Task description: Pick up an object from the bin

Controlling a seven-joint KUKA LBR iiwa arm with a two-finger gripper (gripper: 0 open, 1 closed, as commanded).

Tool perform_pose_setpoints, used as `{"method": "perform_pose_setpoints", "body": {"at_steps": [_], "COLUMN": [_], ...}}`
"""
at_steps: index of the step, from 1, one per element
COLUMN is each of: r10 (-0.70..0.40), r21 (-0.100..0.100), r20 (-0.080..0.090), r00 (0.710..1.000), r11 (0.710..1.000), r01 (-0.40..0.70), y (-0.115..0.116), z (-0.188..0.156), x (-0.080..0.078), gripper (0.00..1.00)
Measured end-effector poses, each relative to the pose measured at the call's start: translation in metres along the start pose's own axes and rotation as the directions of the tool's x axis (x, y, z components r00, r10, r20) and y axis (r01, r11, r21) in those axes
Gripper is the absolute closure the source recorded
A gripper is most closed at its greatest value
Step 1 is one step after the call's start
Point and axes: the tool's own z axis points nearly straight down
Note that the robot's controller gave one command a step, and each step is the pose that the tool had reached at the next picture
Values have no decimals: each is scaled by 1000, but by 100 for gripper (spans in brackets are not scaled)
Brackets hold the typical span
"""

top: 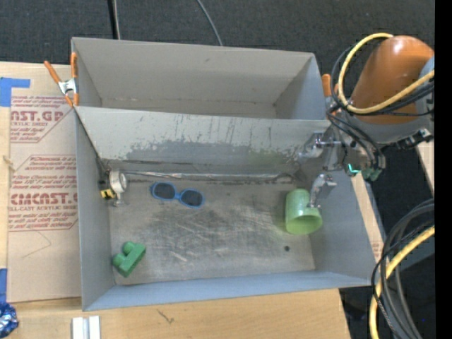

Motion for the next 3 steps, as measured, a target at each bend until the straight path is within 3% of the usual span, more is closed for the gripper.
{"method": "perform_pose_setpoints", "body": {"at_steps": [1, 2, 3], "r10": [-415, -696, -696], "r21": [1, 12, 13], "r20": [6, 3, 4], "r00": [910, 718, 718], "r11": [910, 718, 718], "r01": [415, 696, 696], "y": [-24, -4, -4], "z": [97, 117, 117], "x": [9, -1, -1], "gripper": [0, 0, 100]}}
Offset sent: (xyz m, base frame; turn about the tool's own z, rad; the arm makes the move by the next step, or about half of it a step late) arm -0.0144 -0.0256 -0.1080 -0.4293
